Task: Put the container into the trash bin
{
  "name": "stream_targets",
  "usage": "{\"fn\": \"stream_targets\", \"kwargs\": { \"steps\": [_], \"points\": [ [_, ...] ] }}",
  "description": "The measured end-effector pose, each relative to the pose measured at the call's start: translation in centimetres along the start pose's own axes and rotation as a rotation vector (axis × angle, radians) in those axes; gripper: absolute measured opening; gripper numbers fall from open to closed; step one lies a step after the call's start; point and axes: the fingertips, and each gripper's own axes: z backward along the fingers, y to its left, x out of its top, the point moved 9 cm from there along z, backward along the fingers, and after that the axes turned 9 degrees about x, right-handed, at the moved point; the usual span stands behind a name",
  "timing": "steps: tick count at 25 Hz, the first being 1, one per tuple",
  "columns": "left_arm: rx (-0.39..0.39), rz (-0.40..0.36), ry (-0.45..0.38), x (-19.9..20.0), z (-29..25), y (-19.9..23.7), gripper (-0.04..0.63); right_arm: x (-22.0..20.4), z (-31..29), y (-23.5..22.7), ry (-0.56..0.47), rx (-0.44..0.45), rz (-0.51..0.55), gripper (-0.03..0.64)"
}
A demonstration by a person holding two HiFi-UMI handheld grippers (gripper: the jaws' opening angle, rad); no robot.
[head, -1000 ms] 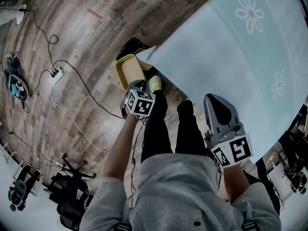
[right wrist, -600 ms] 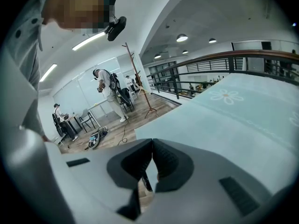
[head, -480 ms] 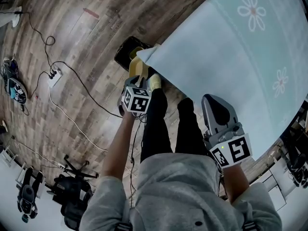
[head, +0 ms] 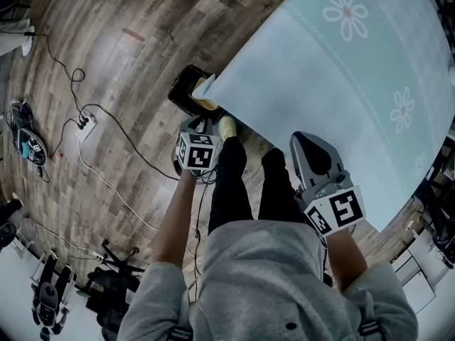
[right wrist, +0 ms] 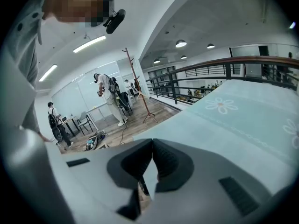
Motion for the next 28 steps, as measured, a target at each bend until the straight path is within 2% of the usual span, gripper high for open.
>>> {"fn": "stream_targets", "kwargs": {
  "steps": [8, 12, 15, 20, 28],
  "points": [
    [0.027, 0.029, -0.098, 3.4, 5.6, 0.1, 0.060, 1.5, 2.5, 0.2, -0.055, -0.031, 0.034, 0.026],
    [0.053, 0.035, -0.179, 6.1, 9.7, 1.0, 0.058, 2.6, 4.0, 0.4, -0.095, -0.059, 0.050, 0.026],
    [0.042, 0.050, -0.241, 7.6, 12.5, 0.6, 0.049, 3.6, 5.7, 0.5, -0.130, -0.087, 0.051, 0.026],
    [0.042, -0.021, -0.356, 11.6, 16.6, -1.4, 0.021, 5.0, 8.3, -0.3, -0.204, -0.131, 0.037, 0.026],
    [-0.040, -0.158, -0.498, 16.6, 20.3, -9.1, 0.020, 4.6, 15.5, -2.9, -0.292, -0.261, 0.024, 0.026]
  ]
}}
